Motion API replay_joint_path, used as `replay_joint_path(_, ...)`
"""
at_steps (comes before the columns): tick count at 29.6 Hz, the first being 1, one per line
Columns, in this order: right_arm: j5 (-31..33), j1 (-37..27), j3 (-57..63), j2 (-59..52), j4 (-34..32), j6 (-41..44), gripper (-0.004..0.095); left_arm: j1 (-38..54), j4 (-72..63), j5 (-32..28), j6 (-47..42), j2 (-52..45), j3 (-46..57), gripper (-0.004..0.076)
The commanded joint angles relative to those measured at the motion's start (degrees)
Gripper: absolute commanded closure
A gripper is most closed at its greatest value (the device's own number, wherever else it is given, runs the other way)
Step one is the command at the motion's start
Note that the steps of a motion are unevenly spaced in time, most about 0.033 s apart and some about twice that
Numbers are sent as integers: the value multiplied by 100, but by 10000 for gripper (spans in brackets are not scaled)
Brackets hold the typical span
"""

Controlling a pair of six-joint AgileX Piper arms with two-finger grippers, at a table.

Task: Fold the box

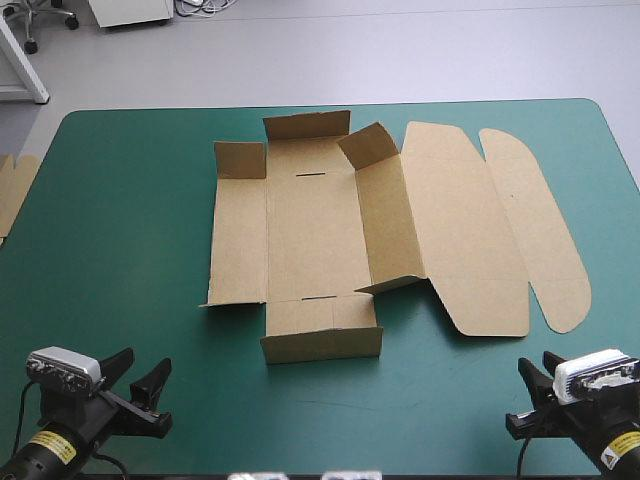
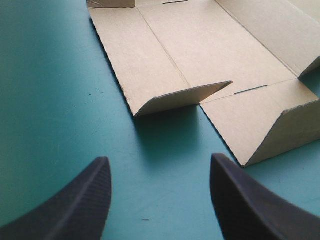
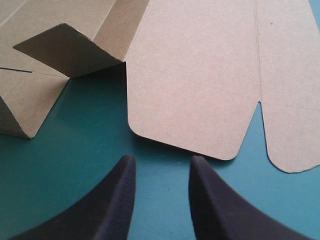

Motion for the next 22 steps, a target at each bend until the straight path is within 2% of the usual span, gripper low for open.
replay_joint_path(1, -395, -8, -142, 107, -8, -8, 575, 2, -49, -388, -17, 103, -152, 305)
replay_joint_path(15, -395, -8, -142, 107, -8, -8, 575, 2, -49, -377, -17, 103, -152, 305)
replay_joint_path(22, -325, -8, -165, 111, -8, 104, 575, 2, -24, -284, -411, 317, -334, 305)
